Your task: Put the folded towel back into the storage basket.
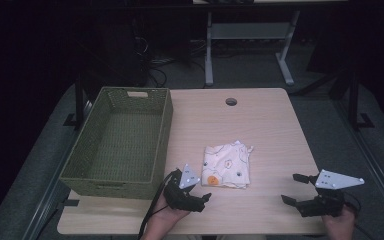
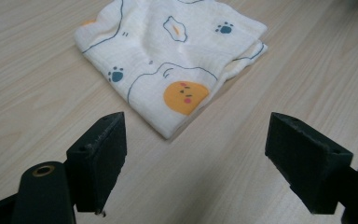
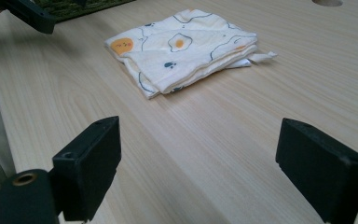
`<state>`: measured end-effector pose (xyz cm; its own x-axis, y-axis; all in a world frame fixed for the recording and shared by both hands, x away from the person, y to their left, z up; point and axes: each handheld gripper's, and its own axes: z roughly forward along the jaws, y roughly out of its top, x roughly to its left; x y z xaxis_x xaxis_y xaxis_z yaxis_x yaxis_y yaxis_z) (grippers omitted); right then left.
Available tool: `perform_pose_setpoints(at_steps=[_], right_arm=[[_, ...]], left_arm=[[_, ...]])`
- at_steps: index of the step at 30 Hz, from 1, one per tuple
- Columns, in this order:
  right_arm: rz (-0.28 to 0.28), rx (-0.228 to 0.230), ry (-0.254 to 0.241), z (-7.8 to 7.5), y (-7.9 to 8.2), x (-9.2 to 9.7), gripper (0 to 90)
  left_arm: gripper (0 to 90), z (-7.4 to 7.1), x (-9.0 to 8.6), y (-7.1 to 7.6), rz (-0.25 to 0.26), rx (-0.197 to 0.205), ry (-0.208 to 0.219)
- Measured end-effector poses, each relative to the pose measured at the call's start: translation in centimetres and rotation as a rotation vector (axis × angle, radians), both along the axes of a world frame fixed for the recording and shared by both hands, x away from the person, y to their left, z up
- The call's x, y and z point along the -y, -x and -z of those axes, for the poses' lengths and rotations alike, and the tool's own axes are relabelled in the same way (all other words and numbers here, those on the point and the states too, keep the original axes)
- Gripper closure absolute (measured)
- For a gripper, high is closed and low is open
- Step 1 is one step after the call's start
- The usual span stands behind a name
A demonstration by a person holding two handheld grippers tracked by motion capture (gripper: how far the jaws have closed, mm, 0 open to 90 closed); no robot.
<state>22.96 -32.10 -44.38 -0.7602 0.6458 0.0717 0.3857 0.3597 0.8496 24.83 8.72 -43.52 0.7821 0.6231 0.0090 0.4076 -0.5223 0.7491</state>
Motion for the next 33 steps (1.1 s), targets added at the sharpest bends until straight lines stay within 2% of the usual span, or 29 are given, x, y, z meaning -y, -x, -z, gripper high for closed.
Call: perform_pose_setpoints(at_steps=[13, 20, 26, 33], right_arm=[[0.007, 0.0, -0.013, 0.0, 0.1, 0.1, 13.5], [0.008, -0.006, -0.016, 0.1, -0.1, 0.0, 13.5], [0.008, -0.005, -0.021, 0.2, -0.2, 0.1, 13.5], [0.007, -0.003, -0.024, 0.1, -0.2, 0.1, 13.5]], left_arm=[[20.7, -0.5, 0.1, -0.3, -0.009, 0.009, 0.001], [20.8, -1.2, 2.0, -1.5, 0.008, 0.023, -0.025], [20.9, -1.4, 4.0, -3.2, 0.017, 0.016, -0.052], [22.5, -1.0, 5.3, -4.6, 0.016, -0.006, -0.064]])
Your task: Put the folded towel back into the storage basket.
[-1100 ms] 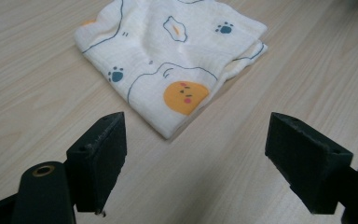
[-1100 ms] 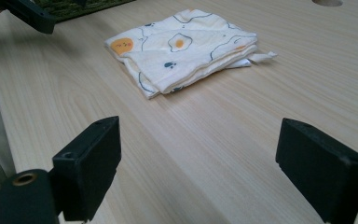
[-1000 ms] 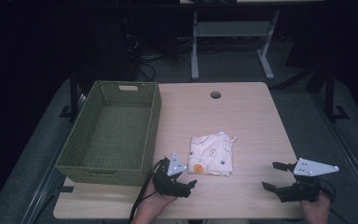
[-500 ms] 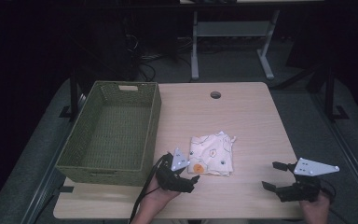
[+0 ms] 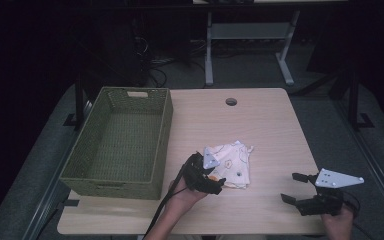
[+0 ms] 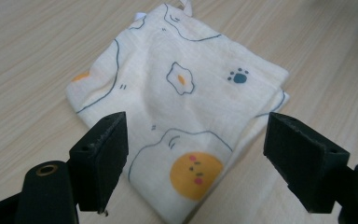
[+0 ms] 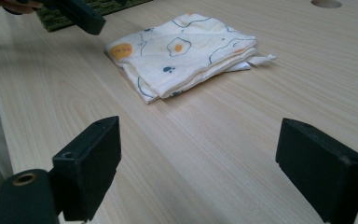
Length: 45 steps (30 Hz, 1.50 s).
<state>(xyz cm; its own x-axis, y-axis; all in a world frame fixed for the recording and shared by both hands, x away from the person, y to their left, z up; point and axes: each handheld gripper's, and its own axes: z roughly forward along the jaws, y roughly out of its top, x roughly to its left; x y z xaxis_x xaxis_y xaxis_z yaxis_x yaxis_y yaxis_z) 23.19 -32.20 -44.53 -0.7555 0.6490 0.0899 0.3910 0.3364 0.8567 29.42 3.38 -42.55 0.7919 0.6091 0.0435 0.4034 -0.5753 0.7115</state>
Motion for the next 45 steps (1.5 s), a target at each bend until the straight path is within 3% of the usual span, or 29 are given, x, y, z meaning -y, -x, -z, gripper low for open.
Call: perform_pose_setpoints(at_steps=[19, 21, 32, 45], right_arm=[[-0.005, 0.008, -0.017, -0.1, 0.0, 0.3, 13.5], [-0.006, 0.007, -0.018, 0.0, 0.0, 0.3, 13.5], [-0.008, 0.01, -0.024, -0.1, 0.0, 0.4, 13.5], [-0.007, 0.014, -0.029, -0.2, 0.1, 0.5, 13.5]], left_arm=[[29.8, 1.3, 3.6, -4.6, -0.012, -0.043, -0.062], [30.2, 1.7, 3.9, -5.1, -0.018, -0.067, -0.057], [38.6, 3.2, 4.4, -6.5, -0.038, -0.098, -0.082], [67.6, 3.3, 4.0, -6.6, -0.044, -0.08, -0.085]])
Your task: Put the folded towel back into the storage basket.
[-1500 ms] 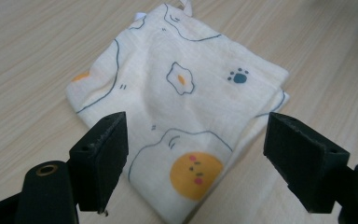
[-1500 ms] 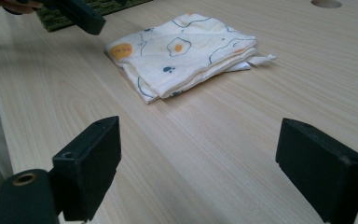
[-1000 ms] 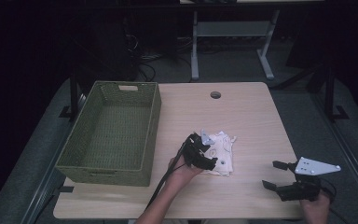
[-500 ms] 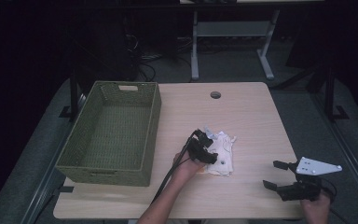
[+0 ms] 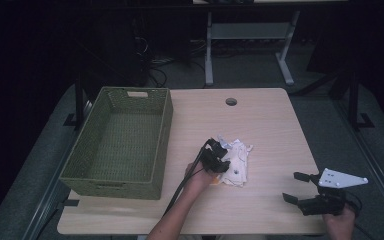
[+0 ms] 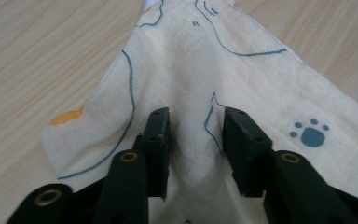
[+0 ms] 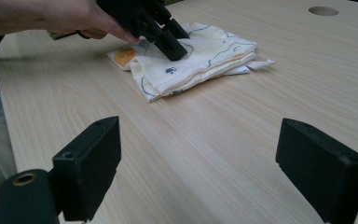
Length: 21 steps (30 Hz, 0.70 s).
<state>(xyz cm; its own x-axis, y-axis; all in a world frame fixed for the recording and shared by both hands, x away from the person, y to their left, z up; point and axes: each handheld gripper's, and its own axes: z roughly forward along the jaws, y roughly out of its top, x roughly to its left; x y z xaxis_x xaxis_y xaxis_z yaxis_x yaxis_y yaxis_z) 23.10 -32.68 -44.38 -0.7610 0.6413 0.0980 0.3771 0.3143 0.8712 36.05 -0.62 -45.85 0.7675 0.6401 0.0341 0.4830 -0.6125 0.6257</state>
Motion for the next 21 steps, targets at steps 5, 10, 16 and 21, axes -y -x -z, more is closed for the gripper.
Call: perform_pose_setpoints(at_steps=[5, 10, 16, 21], right_arm=[[0.007, 0.003, -0.003, -0.04, 0.03, 0.08, 13.5], [0.004, 0.003, -0.002, -0.04, 0.01, 0.07, 13.5], [0.004, 0.004, -0.002, -0.04, 0.03, 0.08, 13.5], [0.006, 0.006, -0.002, -0.04, 0.04, 0.11, 13.5]], left_arm=[[74.2, -0.04, -0.25, -0.17, 0.009, 0.008, -0.011], [78.5, -0.1, -0.29, -0.36, 0.014, 0.007, -0.019], [81.1, -0.19, -0.37, -0.6, 0.014, -0.009, -0.012], [82.6, -0.53, -0.83, -0.84, 0.007, -0.027, 0.007]])
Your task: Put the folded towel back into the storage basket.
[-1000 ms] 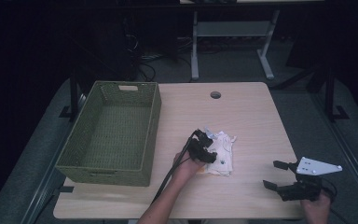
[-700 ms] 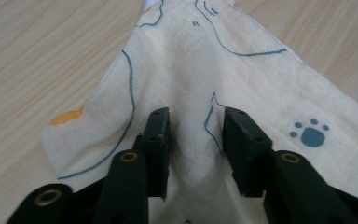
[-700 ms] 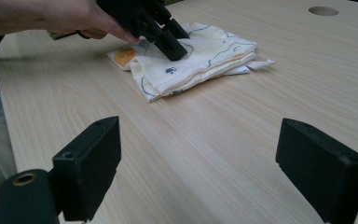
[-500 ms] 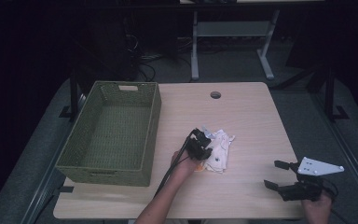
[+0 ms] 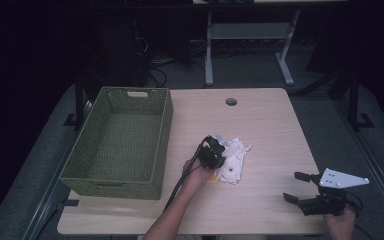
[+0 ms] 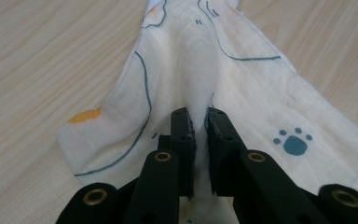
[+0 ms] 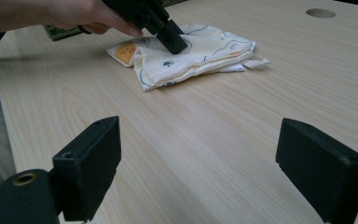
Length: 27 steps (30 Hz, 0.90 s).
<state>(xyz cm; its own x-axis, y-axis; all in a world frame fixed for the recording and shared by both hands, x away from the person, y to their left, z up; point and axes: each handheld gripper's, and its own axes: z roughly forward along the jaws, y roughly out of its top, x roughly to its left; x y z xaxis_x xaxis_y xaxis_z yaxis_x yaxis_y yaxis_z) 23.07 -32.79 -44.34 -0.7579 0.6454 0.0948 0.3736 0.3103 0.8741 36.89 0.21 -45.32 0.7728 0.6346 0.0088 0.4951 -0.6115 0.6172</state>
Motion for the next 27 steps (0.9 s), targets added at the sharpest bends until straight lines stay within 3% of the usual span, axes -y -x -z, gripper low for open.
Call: perform_pose_setpoints(at_steps=[8, 11, 14, 22, 26, 27], right_arm=[[0.002, 0.001, -0.002, 0.0, 0.0, 0.0, 13.5], [0.005, 0.004, -0.003, 0.0, 0.0, 0.1, 13.5], [0.011, 0.005, -0.011, -0.1, 0.1, 0.1, 13.5], [0.011, -0.001, 0.001, 0.0, 0.0, 0.0, 13.5], [0.01, -0.001, 0.002, 0.0, -0.1, 0.0, 13.5], [0.012, -0.001, 0.005, 0.0, -0.1, 0.0, 13.5]], left_arm=[[83.2, -1.6, -0.9, 0.3, -0.005, -0.001, 0.048], [83.2, -2.7, -1.5, 0.4, 0.003, -0.029, 0.068], [83.2, -3.5, -1.9, 0.5, 0.013, -0.05, 0.064], [83.1, -5.2, -3.2, 1.0, 0.013, -0.048, 0.08], [83.0, -6.2, -3.8, 1.3, 0.028, -0.071, 0.107], [83.1, -6.5, -4.1, 1.4, 0.038, -0.096, 0.139]])
